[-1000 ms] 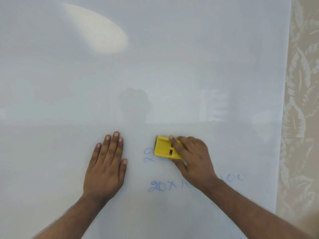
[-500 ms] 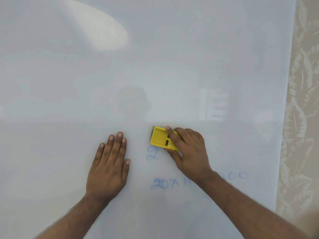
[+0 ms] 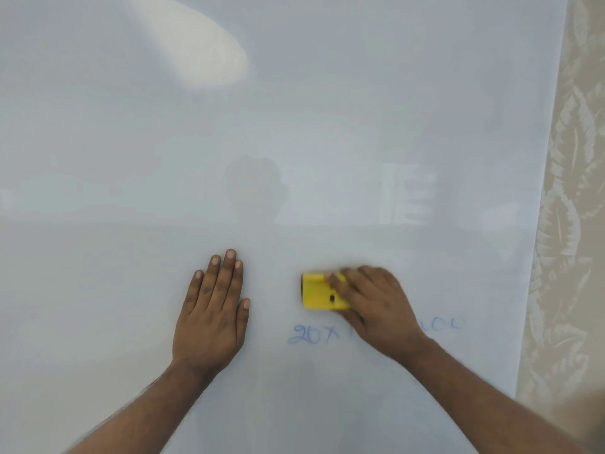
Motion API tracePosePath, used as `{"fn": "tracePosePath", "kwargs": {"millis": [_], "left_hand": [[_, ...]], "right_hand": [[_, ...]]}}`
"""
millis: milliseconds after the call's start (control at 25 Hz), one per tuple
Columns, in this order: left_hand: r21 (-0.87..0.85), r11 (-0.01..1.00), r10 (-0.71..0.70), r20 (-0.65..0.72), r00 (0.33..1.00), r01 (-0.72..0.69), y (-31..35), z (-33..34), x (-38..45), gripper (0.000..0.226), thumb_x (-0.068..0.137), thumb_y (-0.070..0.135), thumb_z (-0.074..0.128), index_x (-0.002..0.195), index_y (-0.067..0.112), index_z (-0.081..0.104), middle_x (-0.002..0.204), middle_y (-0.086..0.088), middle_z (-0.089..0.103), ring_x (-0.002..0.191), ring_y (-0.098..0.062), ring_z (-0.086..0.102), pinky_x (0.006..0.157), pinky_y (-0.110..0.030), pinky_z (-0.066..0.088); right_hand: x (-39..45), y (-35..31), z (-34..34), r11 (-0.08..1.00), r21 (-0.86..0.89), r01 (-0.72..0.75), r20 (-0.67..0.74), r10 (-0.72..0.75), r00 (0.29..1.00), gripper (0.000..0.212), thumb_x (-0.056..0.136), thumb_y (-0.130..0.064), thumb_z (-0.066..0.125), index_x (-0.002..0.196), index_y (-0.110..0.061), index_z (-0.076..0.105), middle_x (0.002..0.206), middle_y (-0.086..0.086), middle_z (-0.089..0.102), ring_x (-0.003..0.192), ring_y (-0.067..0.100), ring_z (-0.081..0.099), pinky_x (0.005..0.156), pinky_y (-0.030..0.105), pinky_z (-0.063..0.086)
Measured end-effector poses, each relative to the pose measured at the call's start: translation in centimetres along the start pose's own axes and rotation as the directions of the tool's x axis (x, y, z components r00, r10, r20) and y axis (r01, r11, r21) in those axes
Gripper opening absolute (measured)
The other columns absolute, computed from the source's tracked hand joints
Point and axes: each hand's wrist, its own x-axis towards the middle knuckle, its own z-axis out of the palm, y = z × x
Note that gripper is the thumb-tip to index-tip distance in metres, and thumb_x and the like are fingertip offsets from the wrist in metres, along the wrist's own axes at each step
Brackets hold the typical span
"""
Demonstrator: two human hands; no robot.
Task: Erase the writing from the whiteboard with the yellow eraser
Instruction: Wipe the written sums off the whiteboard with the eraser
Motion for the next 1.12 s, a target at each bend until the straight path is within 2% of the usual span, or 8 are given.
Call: {"fn": "tracePosePath", "kwargs": {"millis": [80, 160, 320, 520, 680, 840, 1040, 1120], "left_hand": [[0.001, 1.0, -0.007, 0.0, 1.0, 0.007, 0.2, 0.2, -0.2, 0.064, 0.103, 0.031, 0.029, 0.161, 0.006, 0.016, 0.172, -0.005, 0.006, 0.159, -0.024, 0.008, 0.129, -0.043, 0.007], [0.002, 1.0, -0.006, -0.001, 1.0, 0.006, 0.3, 0.3, -0.5, 0.064, 0.103, 0.031, 0.03, 0.16, 0.005, 0.018, 0.171, -0.007, 0.008, 0.158, -0.025, 0.01, 0.129, -0.043, 0.008], [-0.002, 1.0, 0.011, 0.005, 1.0, -0.011, 0.2, 0.3, -0.8, 0.064, 0.103, 0.031, 0.031, 0.16, 0.005, 0.019, 0.171, -0.008, 0.011, 0.158, -0.026, 0.011, 0.128, -0.044, 0.01], [0.011, 0.999, 0.03, 0.019, 0.999, -0.03, 0.1, 0.1, -1.0, 0.064, 0.103, 0.031, 0.032, 0.158, 0.001, 0.022, 0.169, -0.012, 0.016, 0.158, -0.025, 0.008, 0.129, -0.043, 0.009], [0.015, 1.0, 0.023, 0.018, 1.0, -0.024, 0.3, 0.1, -0.9, 0.064, 0.102, 0.03, 0.032, 0.159, 0.002, 0.021, 0.169, -0.012, 0.016, 0.158, -0.026, 0.008, 0.129, -0.044, 0.009], [0.023, 1.0, 0.014, 0.016, 1.0, -0.014, 0.5, 0.1, -0.9, 0.064, 0.103, 0.03, 0.031, 0.159, 0.002, 0.021, 0.169, -0.011, 0.015, 0.158, -0.027, 0.01, 0.129, -0.044, 0.008], [0.027, 0.999, 0.02, 0.054, 0.998, -0.021, 0.3, -0.3, -1.0, 0.065, 0.103, 0.032, 0.031, 0.159, 0.003, 0.019, 0.17, -0.011, 0.013, 0.158, -0.025, 0.008, 0.129, -0.042, 0.006], [0.033, 0.999, 0.015, 0.068, 0.998, -0.017, 0.2, -0.6, -0.9, 0.065, 0.103, 0.033, 0.03, 0.159, 0.002, 0.019, 0.17, -0.011, 0.014, 0.159, -0.025, 0.006, 0.129, -0.041, 0.004]], "right_hand": [[2.3, -0.2, 0.0, 0.98, 0.053, -0.193, -0.095, 0.198, 0.976, 0.051, 0.095, -0.039, 0.053, 0.142, -0.02, 0.046, 0.12, 0.005, 0.06, 0.101, 0.03, 0.055, 0.088, 0.041, 0.04], [3.3, -1.6, 0.7, 0.976, 0.082, -0.199, -0.105, 0.207, 0.973, 0.053, 0.094, -0.039, 0.056, 0.142, -0.021, 0.045, 0.122, 0.005, 0.059, 0.102, 0.03, 0.053, 0.089, 0.042, 0.039], [-0.3, -4.6, 2.7, 0.995, 0.075, 0.059, 0.015, -0.06, 0.998, 0.051, 0.095, -0.032, 0.054, 0.144, -0.024, 0.041, 0.126, 0.004, 0.056, 0.105, 0.031, 0.051, 0.093, 0.042, 0.037], [-6.2, -1.1, 1.3, 0.926, -0.032, 0.377, 0.191, -0.365, 0.911, 0.052, 0.095, -0.018, 0.054, 0.144, -0.026, 0.04, 0.126, 0.0, 0.059, 0.107, 0.028, 0.056, 0.104, 0.041, 0.037], [-3.5, 1.2, -0.2, 0.99, -0.012, 0.14, 0.094, -0.138, 0.986, 0.046, 0.096, -0.028, 0.055, 0.141, -0.025, 0.046, 0.122, 0.003, 0.06, 0.105, 0.03, 0.055, 0.098, 0.043, 0.04], [-1.5, -1.6, 0.9, 0.996, 0.062, -0.068, 0.046, 0.065, 0.997, 0.053, 0.091, -0.031, 0.061, 0.142, -0.025, 0.046, 0.125, 0.002, 0.059, 0.108, 0.031, 0.054, 0.099, 0.043, 0.037], [-7.0, -0.7, 1.2, 0.964, 0.006, 0.266, 0.173, -0.263, 0.949, 0.055, 0.093, -0.018, 0.06, 0.144, -0.027, 0.041, 0.126, 0.0, 0.058, 0.11, 0.027, 0.053, 0.105, 0.041, 0.036], [-8.4, 1.5, 0.2, 0.945, -0.02, 0.325, 0.217, -0.314, 0.924, 0.055, 0.092, -0.015, 0.061, 0.143, -0.028, 0.042, 0.126, -0.001, 0.059, 0.11, 0.027, 0.055, 0.107, 0.041, 0.034]]}}
